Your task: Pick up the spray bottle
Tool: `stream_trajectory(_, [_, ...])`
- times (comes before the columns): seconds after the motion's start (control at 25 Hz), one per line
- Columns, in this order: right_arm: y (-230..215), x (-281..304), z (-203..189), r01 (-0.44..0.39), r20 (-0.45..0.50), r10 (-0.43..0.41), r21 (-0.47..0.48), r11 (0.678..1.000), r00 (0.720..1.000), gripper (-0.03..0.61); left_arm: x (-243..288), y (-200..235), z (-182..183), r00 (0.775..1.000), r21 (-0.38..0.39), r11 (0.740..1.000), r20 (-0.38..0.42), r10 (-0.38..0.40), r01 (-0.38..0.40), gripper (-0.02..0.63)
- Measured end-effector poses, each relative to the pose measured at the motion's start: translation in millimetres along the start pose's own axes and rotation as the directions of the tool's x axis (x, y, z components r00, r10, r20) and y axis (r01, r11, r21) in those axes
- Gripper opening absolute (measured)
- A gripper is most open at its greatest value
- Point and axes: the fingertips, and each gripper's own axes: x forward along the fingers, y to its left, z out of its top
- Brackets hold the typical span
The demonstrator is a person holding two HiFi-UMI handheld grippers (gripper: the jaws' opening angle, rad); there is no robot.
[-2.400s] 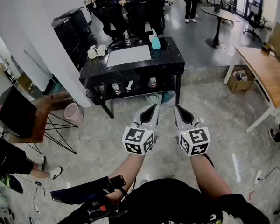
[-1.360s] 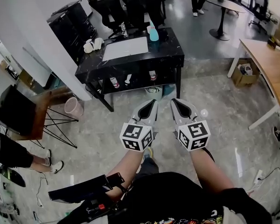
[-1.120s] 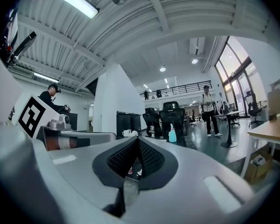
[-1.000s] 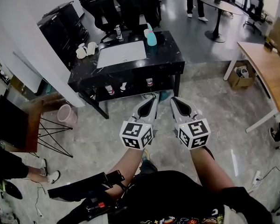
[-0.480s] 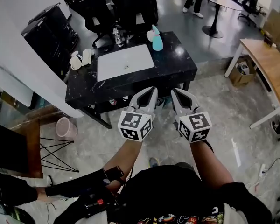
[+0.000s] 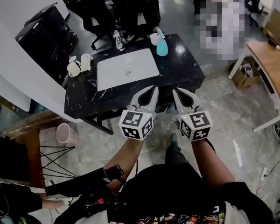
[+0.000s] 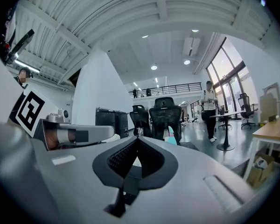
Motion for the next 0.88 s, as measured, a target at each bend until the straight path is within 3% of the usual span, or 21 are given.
stream_trajectory(0.64, [-163.4, 208.6, 0.3, -0.092, -0.001, 0.092, 0.026, 0.995, 0.996, 0.026, 227.9, 113.3, -3.7, 0.994, 0.03, 0.996, -0.06, 0.092, -0.09, 0.0])
stream_trajectory(0.88, [-192.1, 256.8, -12.8, -0.133, -0.025, 0.134, 0.036, 0.99, 0.991, 0.026, 269.7, 143.2, -14.4, 0.988, 0.023, 0.991, -0.082, 0.134, -0.133, 0.0])
